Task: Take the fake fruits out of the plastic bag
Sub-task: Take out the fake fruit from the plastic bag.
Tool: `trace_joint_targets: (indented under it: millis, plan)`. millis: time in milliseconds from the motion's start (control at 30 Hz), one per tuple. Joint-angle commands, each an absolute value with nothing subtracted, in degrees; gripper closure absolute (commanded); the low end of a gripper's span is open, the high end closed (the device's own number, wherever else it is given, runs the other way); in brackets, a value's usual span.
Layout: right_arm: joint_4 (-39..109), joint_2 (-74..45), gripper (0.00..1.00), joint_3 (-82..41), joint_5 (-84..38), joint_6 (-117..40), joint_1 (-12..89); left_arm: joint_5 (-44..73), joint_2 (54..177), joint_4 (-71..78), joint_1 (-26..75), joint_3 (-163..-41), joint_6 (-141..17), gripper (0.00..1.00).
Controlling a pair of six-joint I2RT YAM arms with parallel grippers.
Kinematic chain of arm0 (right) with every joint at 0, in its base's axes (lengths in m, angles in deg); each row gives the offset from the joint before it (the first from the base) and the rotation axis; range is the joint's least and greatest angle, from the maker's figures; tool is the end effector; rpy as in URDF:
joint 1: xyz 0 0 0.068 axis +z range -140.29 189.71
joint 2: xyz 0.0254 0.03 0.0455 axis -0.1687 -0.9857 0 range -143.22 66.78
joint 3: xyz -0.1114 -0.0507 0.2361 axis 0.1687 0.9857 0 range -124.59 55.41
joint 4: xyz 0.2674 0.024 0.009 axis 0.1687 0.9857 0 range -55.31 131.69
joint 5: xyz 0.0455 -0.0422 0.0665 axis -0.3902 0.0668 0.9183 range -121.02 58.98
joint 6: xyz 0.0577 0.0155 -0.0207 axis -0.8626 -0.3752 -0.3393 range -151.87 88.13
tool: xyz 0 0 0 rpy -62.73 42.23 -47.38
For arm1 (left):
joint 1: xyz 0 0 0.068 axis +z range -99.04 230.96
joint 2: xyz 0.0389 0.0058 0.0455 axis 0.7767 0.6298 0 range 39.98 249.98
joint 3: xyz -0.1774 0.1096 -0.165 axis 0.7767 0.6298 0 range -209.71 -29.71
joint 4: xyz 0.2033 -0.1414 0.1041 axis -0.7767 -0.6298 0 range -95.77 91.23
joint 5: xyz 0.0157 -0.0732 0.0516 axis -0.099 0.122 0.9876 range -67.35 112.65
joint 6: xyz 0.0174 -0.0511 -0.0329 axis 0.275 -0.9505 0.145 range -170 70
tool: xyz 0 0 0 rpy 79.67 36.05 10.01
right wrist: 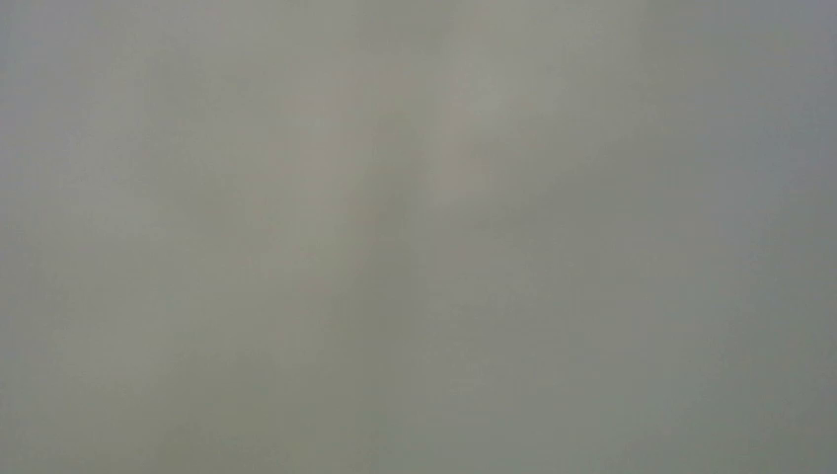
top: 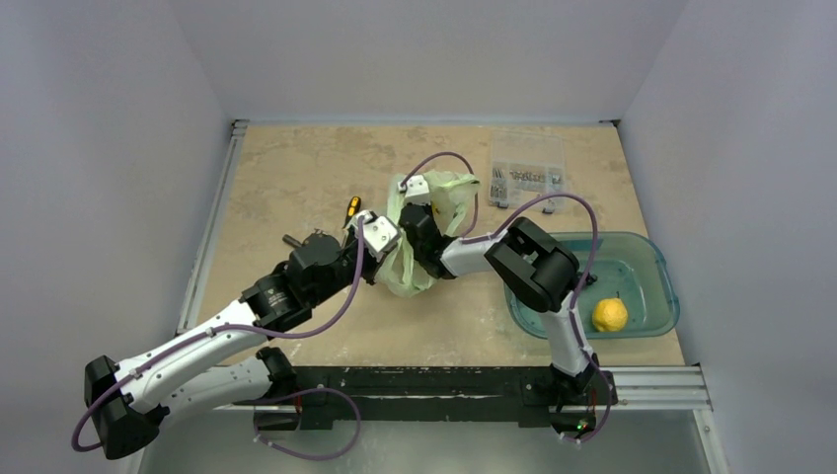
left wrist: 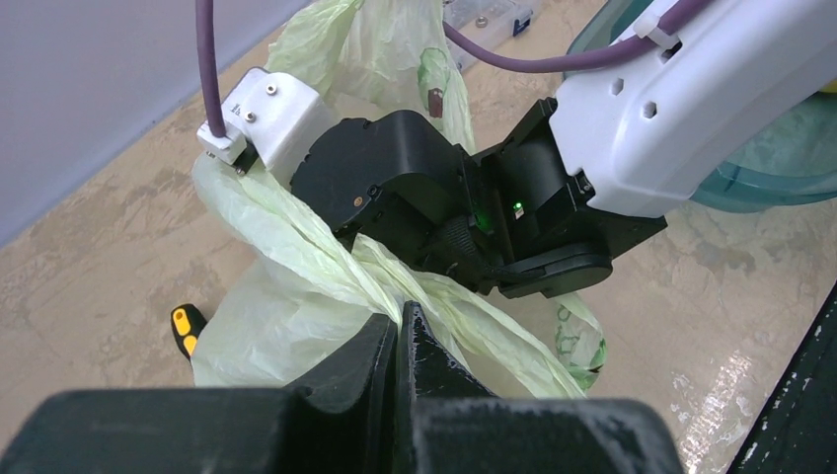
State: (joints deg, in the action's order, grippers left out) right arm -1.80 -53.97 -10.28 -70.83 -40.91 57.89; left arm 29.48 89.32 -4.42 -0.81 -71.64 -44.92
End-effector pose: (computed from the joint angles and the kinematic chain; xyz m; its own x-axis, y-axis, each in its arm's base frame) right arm 0.3238 0.3151 0.1261 -0.2360 -0.0828 -0.9682 -0.1324 0.9898 -0.0524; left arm 0.1469 -0.1771 0.3077 -0.0766 0.2392 -0.9679 0.7179 0.6869 0.1130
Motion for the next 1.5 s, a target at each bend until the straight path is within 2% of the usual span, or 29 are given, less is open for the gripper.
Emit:
trace_joint_targets:
  millis: [0,133,500,933,967,1033,1067,1133,1267,1333,1467]
  plan:
    - [2.45,-53.53,0.86,-9.97,-70.59,-40.68,57.35,28.78,88.93,-2.39,-0.86,-72.49,-46.11,1.0]
    - [0.26,-47.58,1.0,-5.74,-68.47,-39.73,57.35,29.48,89.5,-2.56,-0.81,-72.18,-46.22,1.0]
    - [-2.54,-33.38,1.0,5.7,-56.81,-42.33,57.35,32.12,93.83,-2.01,-0.74,-72.33,-46.22,1.0]
    - [-2.16,-33.38,1.0,6.13,-52.88,-48.62,56.69,32.12,94.55,-5.3,-1.48,-73.83,-44.27,1.0]
    - [-1.77,-33.39,0.98,6.08,-53.84,-51.06,56.65,32.25,94.63,-6.64,-1.77,-74.62,-44.13,1.0]
    - [-0.09,-33.37,0.83,5.88,-55.79,-56.57,56.58,32.27,94.57,-8.5,-1.94,-75.62,-45.23,1.0]
    - [-0.47,-33.33,0.8,6.29,-55.87,-59.4,56.42,32.23,94.23,-8.5,-1.95,-75.75,-45.99,0.96]
    - [-1.97,-33.47,0.78,7.28,-55.33,-65.14,56.03,31.03,93.53,-8.72,-1.87,-75.85,-47.44,0.79]
    - [0.05,-33.68,0.74,7.22,-55.36,-75.84,55.34,28.76,93.14,-12.52,-1.78,-78.82,-50.44,0.27]
    - [0.36,-33.69,0.72,7.39,-54.8,-78.99,55.18,28.49,92.52,-15.63,-1.27,-81.7,-53.1,0.2]
    - [1.98,-33.59,0.69,7.38,-54.58,-83.22,54.72,27.72,90.43,-19.8,4.65,-87.46,-57.87,0.19]
